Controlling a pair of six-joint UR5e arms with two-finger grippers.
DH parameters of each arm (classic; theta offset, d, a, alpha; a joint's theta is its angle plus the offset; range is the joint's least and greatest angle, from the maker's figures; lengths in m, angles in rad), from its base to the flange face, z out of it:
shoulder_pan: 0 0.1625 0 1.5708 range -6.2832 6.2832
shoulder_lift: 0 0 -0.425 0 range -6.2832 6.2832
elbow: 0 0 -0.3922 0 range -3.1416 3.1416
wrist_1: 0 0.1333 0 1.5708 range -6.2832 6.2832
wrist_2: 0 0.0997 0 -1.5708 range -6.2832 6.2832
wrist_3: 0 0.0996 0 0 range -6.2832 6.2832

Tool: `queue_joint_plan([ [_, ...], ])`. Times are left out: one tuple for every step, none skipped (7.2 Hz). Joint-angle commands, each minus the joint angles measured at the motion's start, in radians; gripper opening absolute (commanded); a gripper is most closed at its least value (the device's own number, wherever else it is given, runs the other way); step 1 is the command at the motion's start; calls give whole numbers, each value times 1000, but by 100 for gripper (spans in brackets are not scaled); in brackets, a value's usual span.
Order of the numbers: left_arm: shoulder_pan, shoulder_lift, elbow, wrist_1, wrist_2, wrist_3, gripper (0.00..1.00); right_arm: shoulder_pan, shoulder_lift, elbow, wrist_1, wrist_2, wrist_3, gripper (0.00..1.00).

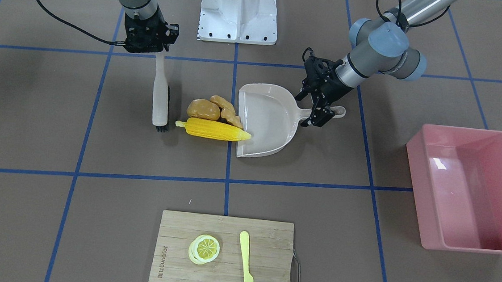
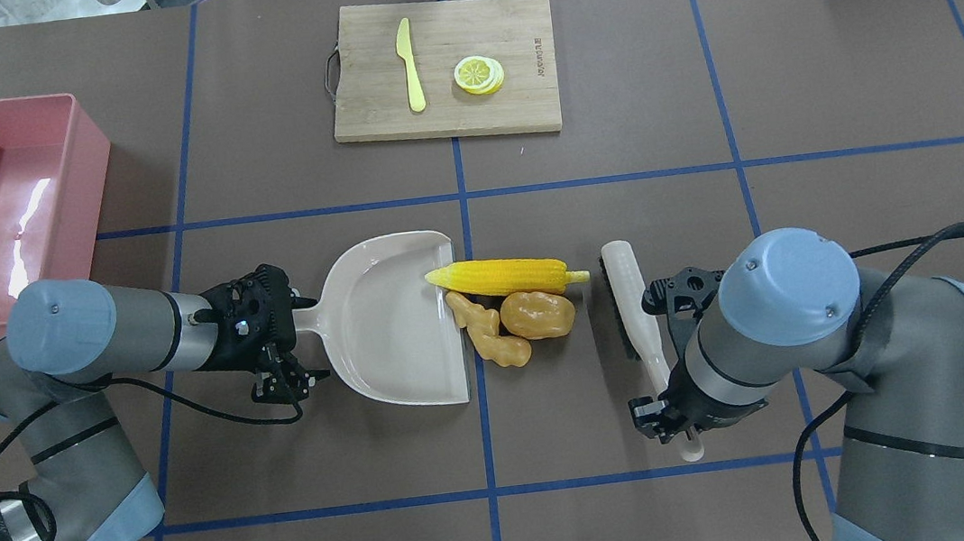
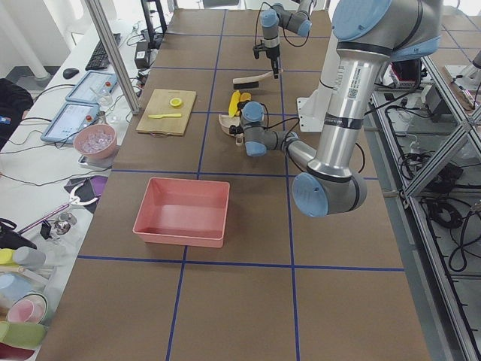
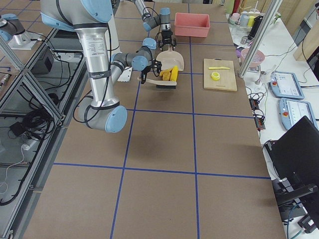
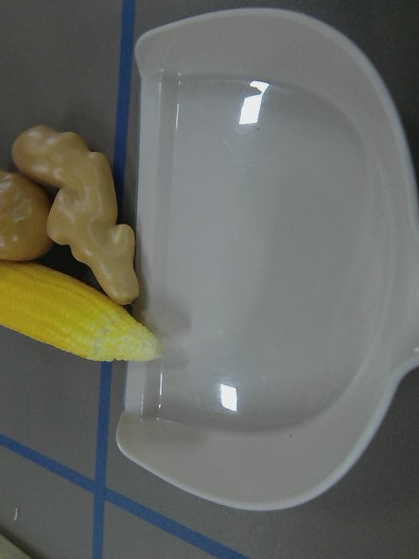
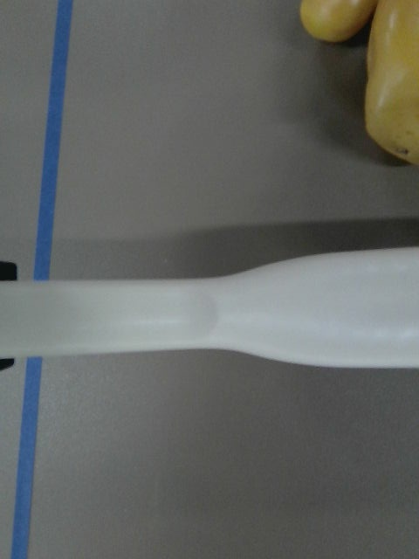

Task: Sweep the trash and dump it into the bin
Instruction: 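Sweep the corn, potato and ginger into the dustpan with the right brush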

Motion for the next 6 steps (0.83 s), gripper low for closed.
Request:
queue_joint_plan([
  [-1, -1, 1, 0, -1, 0, 96, -14, 55, -48, 2, -36, 40, 0],
  [-1, 0, 1, 0, -1, 0, 96, -19, 79, -59, 2, -31, 41, 0],
  [1, 0, 1, 2, -1, 0, 96, -47, 101, -64, -1, -34, 75, 0],
  [1, 0, -1, 2, -1, 0, 96, -64, 136, -85, 1, -36, 98, 0],
  [-1, 0, -1, 2, 1, 0, 96, -75, 170, -113, 1, -36, 103, 0],
  [1, 0, -1, 2, -1, 0, 96, -84, 198, -128, -2, -36, 104, 0],
])
